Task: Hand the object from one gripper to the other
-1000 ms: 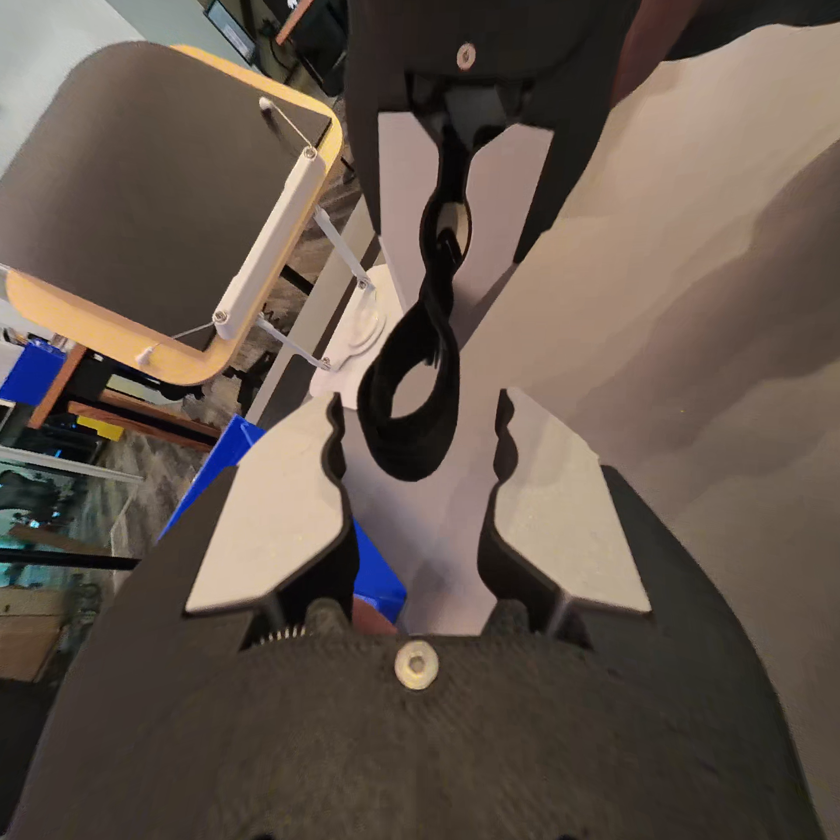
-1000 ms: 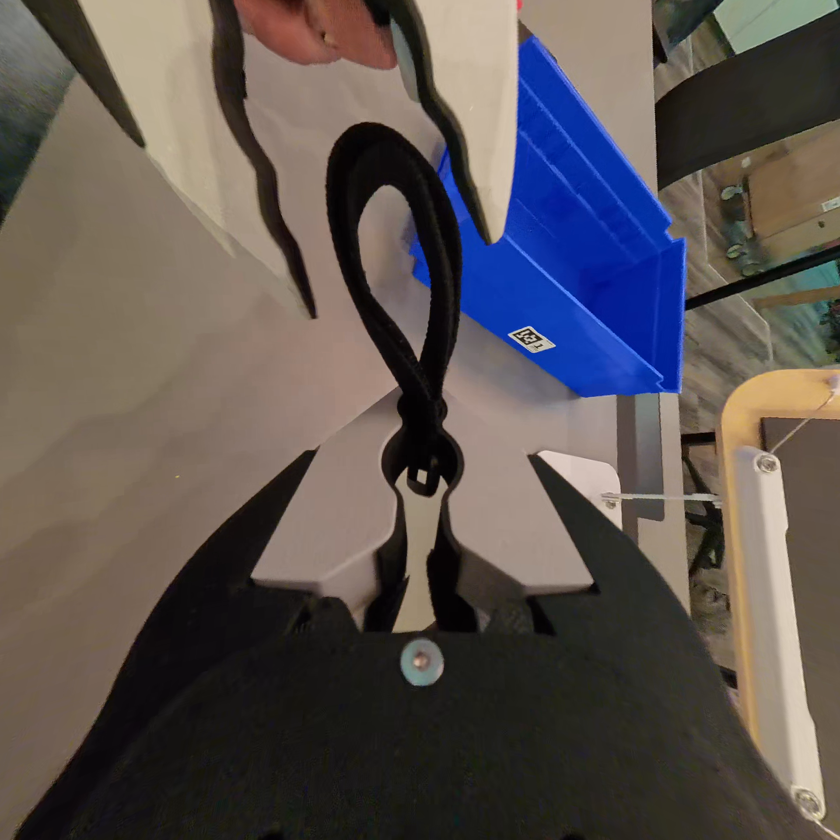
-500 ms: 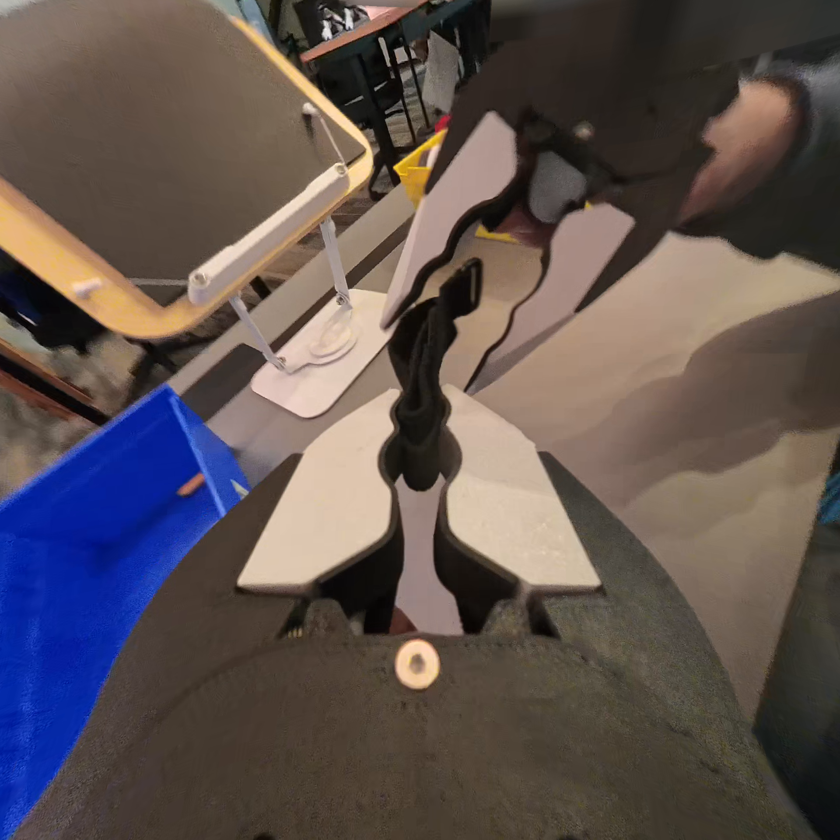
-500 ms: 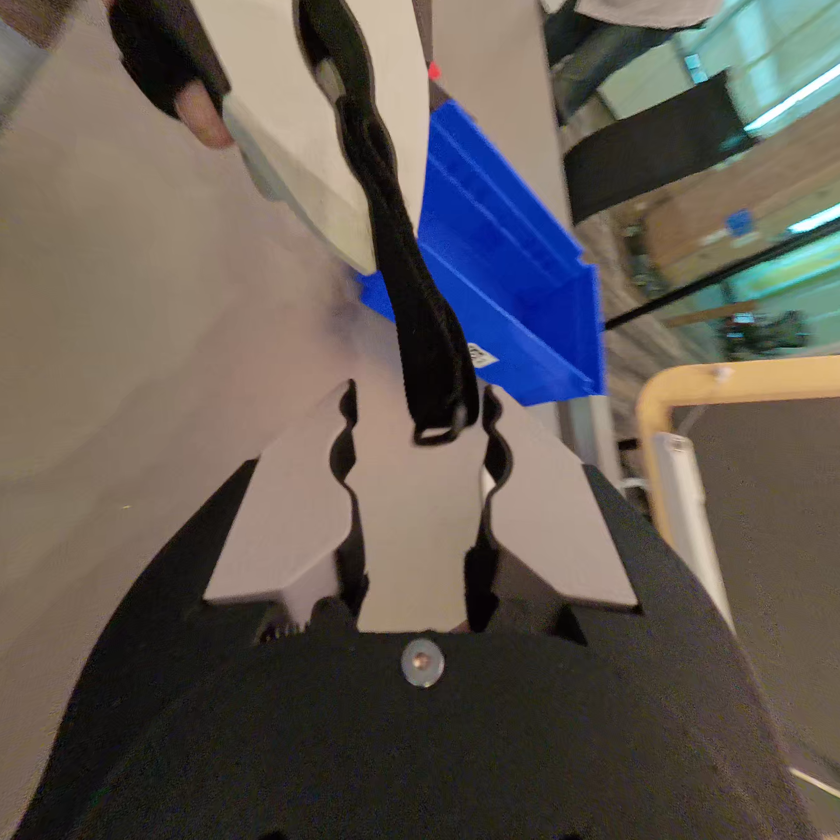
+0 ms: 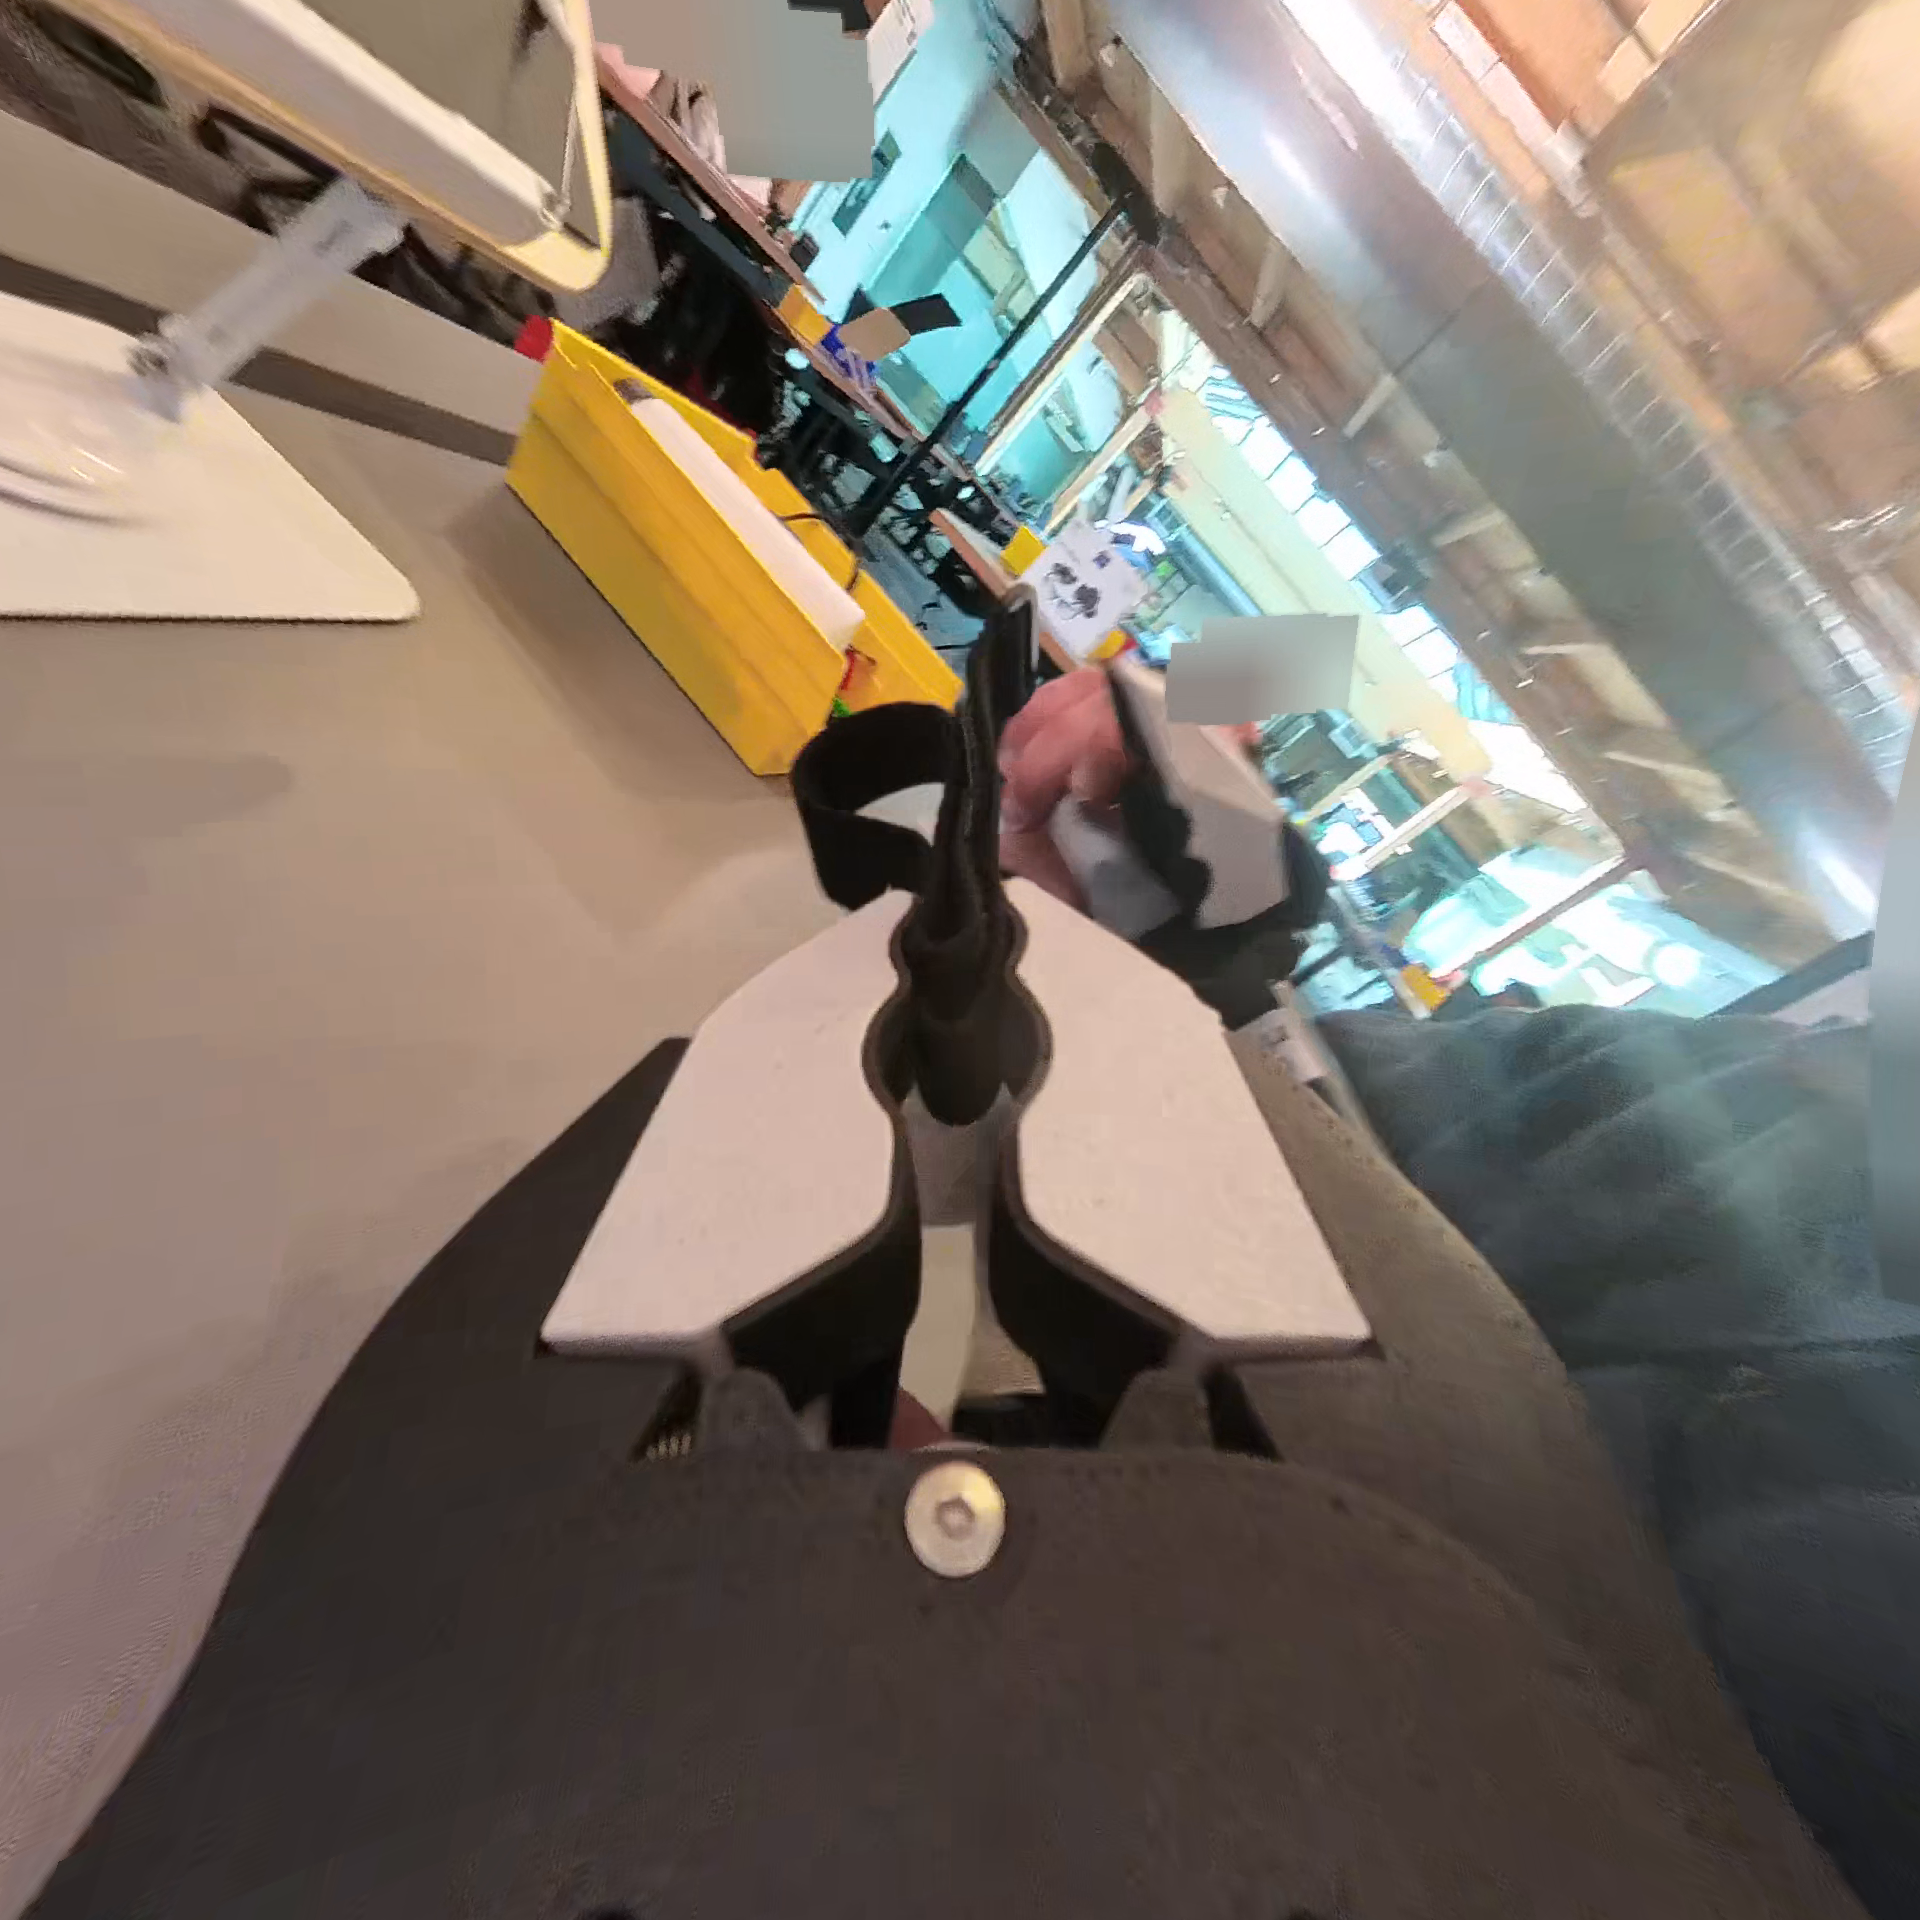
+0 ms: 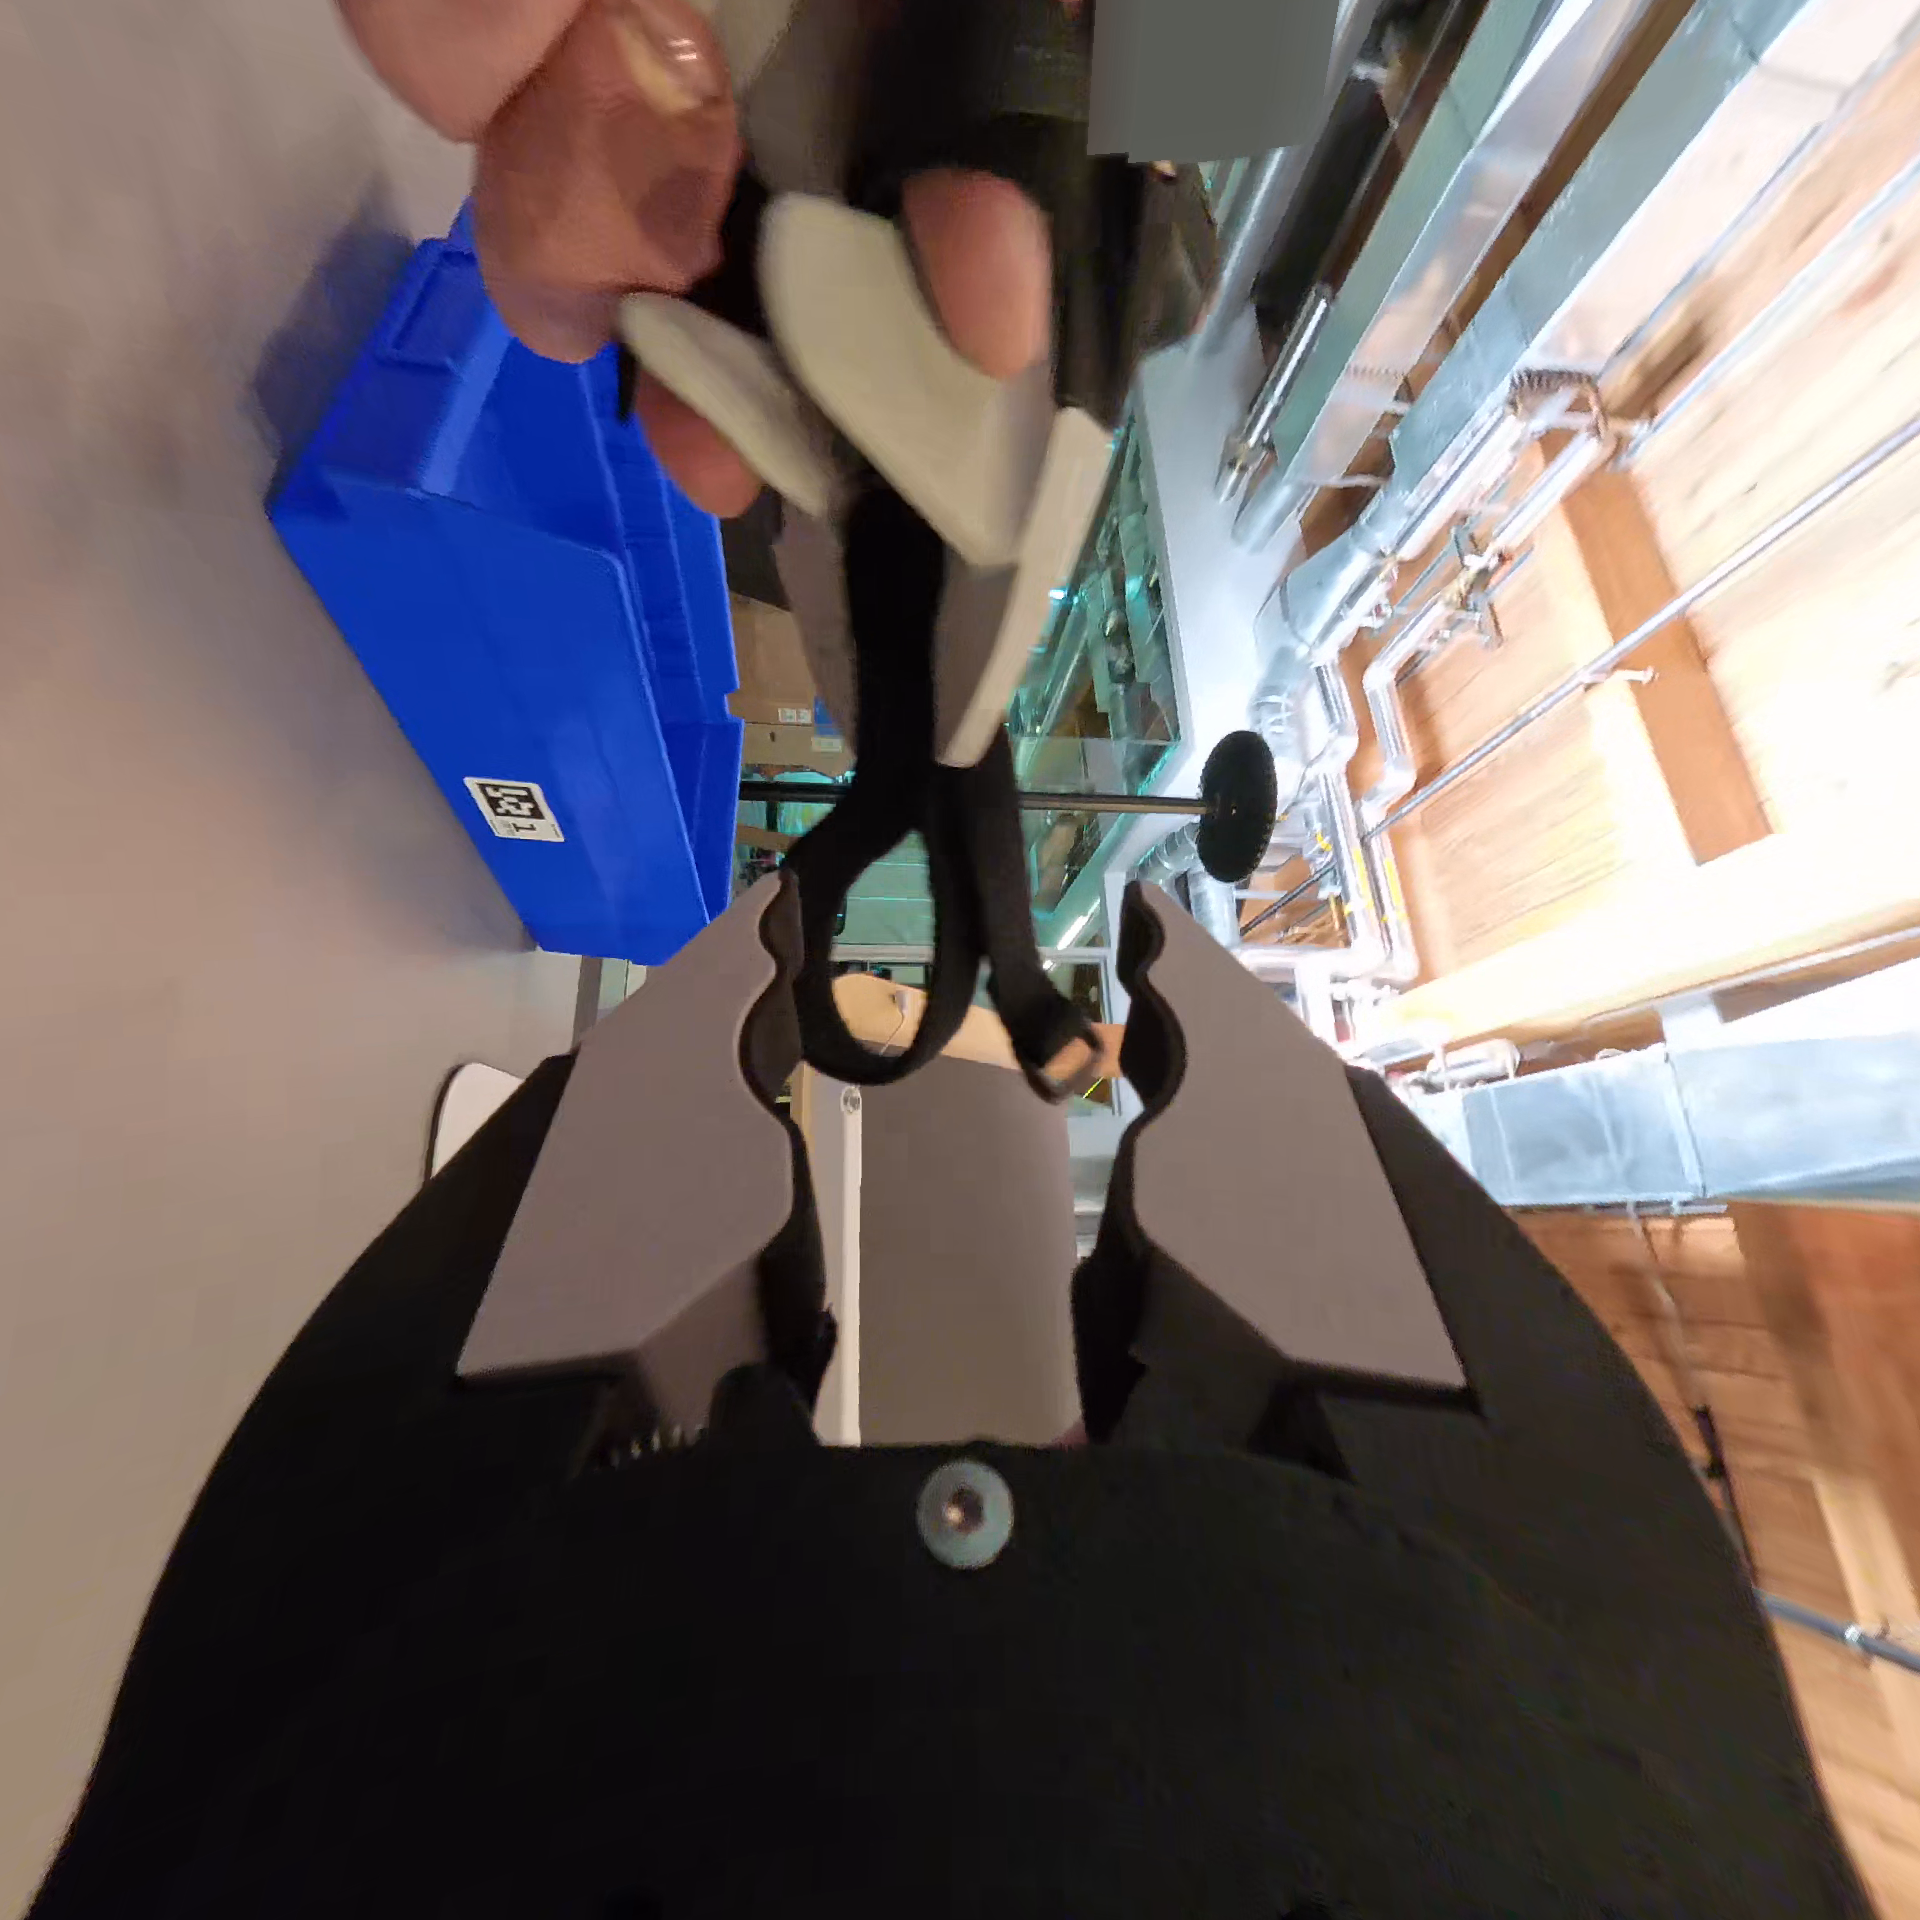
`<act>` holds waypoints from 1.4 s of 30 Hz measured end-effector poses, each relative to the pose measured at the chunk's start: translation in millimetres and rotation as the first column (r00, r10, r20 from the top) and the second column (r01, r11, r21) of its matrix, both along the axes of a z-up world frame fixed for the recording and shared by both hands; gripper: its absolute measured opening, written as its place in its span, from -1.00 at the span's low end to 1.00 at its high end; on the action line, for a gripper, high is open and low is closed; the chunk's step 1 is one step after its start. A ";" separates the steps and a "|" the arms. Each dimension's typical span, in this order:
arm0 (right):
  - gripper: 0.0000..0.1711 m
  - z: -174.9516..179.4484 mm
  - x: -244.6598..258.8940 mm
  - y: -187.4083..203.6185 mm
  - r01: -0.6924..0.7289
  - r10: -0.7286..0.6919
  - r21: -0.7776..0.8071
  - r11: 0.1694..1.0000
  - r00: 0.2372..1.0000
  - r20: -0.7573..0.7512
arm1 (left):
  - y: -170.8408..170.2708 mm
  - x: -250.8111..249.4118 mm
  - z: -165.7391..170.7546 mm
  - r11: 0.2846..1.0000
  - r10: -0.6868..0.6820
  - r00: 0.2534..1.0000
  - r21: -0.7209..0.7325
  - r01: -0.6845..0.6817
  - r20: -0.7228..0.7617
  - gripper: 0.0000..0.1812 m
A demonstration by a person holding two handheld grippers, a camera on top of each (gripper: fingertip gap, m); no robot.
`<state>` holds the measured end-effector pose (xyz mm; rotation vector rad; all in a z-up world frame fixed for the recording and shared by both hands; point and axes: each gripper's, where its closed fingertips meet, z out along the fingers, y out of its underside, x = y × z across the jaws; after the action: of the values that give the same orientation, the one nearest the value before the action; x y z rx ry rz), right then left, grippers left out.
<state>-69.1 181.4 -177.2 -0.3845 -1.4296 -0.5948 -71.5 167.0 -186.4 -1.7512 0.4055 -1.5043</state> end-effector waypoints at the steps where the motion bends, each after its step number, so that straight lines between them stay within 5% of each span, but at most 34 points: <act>1: -0.36 -4.5 -0.6 0.9 -0.006 0.005 0.020 1.000 1.000 0.017 | -1.6 2.0 1.5 1.000 -0.013 1.000 -0.020 0.014 0.028 -0.90; 7: -0.86 -3.5 3.0 5.1 -0.025 0.025 -0.020 0.999 1.000 -0.006 | -5.7 12.6 3.1 0.996 -0.054 0.996 -0.067 0.059 0.069 -0.90; 14: -0.95 -12.0 5.0 8.2 -0.042 0.042 -0.313 0.949 0.999 -0.007 | -2.4 13.6 3.8 0.999 -0.034 0.996 -0.028 0.037 0.081 -0.81; 20: -0.95 -22.0 12.7 21.5 -0.009 0.015 -0.599 0.801 1.000 0.006 | 3.7 2.9 8.9 0.961 0.132 0.983 0.259 -0.095 -0.130 -0.48; 25: -0.96 -31.2 10.0 12.6 -0.054 0.074 -0.782 0.621 0.997 -0.009 | 1.5 1.3 7.4 0.805 0.326 0.855 0.593 -0.026 -0.404 -0.36; 28: -0.95 -38.0 8.5 3.0 -0.072 0.132 -0.856 0.512 0.991 -0.004 | 3.8 0.2 0.5 0.716 0.434 0.751 0.696 0.048 -0.498 -0.43; 35: -0.95 -38.6 11.0 -10.3 -0.117 0.201 -0.928 0.355 0.978 -0.047 | -1.3 -1.7 4.6 0.688 0.435 0.779 0.725 0.036 -0.452 -0.74; 39: -0.92 -35.9 9.7 -5.9 -0.141 0.181 -0.925 0.354 0.980 -0.080 | 0.7 -2.9 3.3 0.723 0.416 0.794 0.691 0.008 -0.444 -0.79; 42: -0.67 -24.8 8.5 2.9 -0.181 0.127 -0.880 0.438 0.982 -0.138 | 6.8 -9.2 3.7 0.798 0.378 0.839 0.597 -0.083 -0.390 -0.86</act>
<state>-60.6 184.3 -202.1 -1.0907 -1.6168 0.4190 -80.7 173.8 -182.7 -1.5972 0.7677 -0.6290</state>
